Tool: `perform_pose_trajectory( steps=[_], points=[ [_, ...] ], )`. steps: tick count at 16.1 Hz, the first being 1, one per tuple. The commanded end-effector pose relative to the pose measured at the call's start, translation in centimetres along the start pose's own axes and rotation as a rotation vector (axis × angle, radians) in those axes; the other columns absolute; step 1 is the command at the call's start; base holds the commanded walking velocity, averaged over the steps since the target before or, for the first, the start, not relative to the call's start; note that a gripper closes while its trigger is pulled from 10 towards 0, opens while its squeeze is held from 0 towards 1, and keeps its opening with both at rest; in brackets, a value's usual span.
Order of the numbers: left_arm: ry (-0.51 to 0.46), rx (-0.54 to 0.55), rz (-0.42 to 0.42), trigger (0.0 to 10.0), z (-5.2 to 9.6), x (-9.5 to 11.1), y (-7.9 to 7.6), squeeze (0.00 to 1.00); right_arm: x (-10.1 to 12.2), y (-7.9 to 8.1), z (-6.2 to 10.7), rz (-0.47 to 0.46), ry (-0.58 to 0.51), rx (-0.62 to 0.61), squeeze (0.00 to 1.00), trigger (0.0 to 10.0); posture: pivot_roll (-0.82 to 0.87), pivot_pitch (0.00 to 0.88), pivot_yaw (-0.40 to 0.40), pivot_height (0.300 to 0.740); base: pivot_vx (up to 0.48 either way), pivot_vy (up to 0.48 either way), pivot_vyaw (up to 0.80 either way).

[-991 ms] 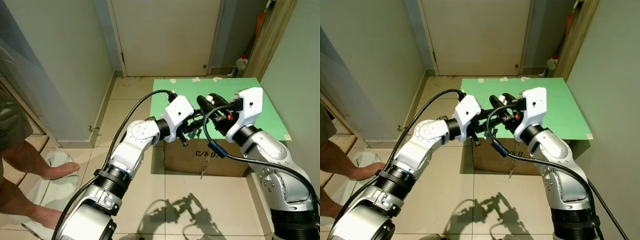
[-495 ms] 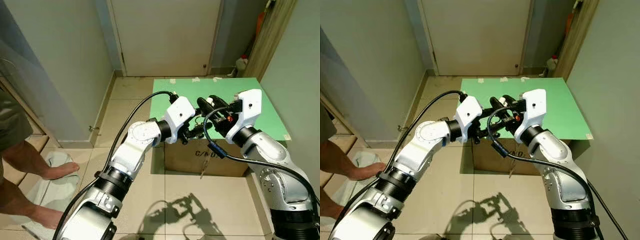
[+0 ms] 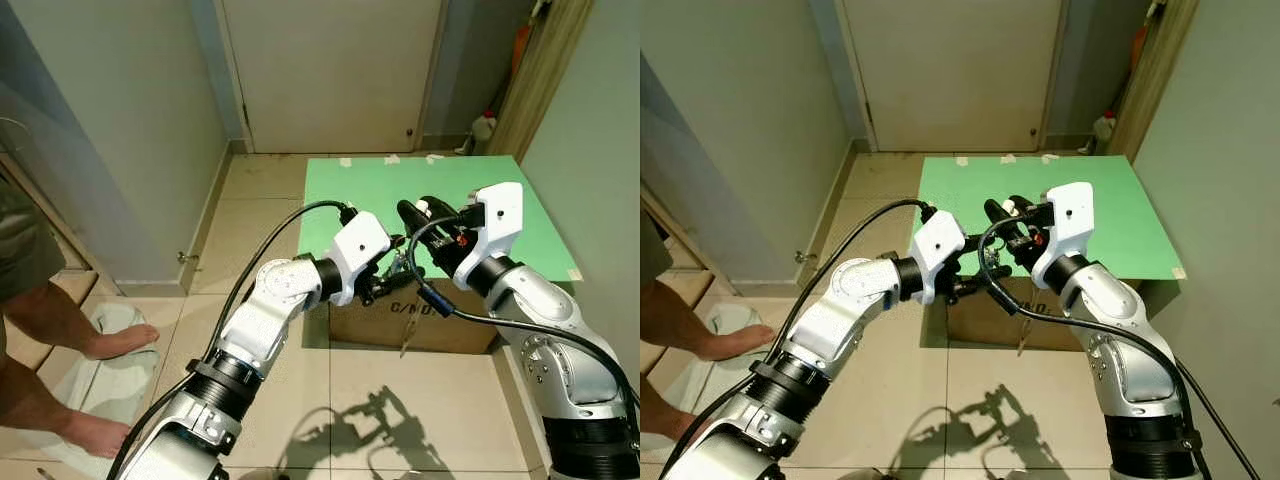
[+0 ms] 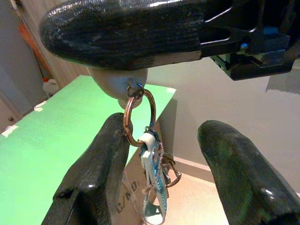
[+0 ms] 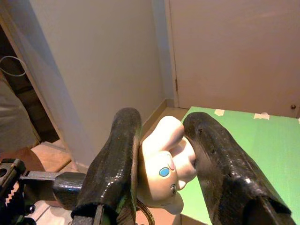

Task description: Hang keys on a hook

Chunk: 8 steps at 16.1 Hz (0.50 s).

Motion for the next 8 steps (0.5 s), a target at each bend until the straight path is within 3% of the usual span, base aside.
perform_pose_trajectory(
  steps=[1, 7, 8],
  points=[
    [-0.004, 0.004, -0.003, 10.0, 0.15, 0.27, 0.09, 0.0, 0.63, -0.15, -0.26, 0.019, -0.02, 0.004, 0.0, 0.0, -0.17, 0.0, 0.046, 0.74, 0.0, 0.0, 0.0],
    [-0.009, 0.006, -0.008, 10.0, 0.16, 0.61, 0.26, 0.0, 0.61, 0.0, -0.31, 0.021, -0.02, 0.012, 0.0, 0.0, -0.18, 0.0, 0.045, 0.74, 0.0, 0.0, 0.0],
    [-0.014, 0.004, -0.007, 7.9, 0.16, 0.71, 0.23, 0.0, 0.59, 0.01, -0.31, 0.021, -0.02, 0.013, 0.0, 0.0, -0.18, 0.0, 0.045, 0.74, 0.0, 0.0, 0.0]
  ],
)
Point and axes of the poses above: a point about 5 cm out from each wrist's last joint towards the gripper, its own z axis pointing back from the gripper into the wrist, its own x axis along the axis of the wrist's last joint, y = z × x, the point moved 6 cm from there along -z, pointing out of the wrist towards the gripper, and after that the axes turned 12 degrees about z, right-handed, at the moved point
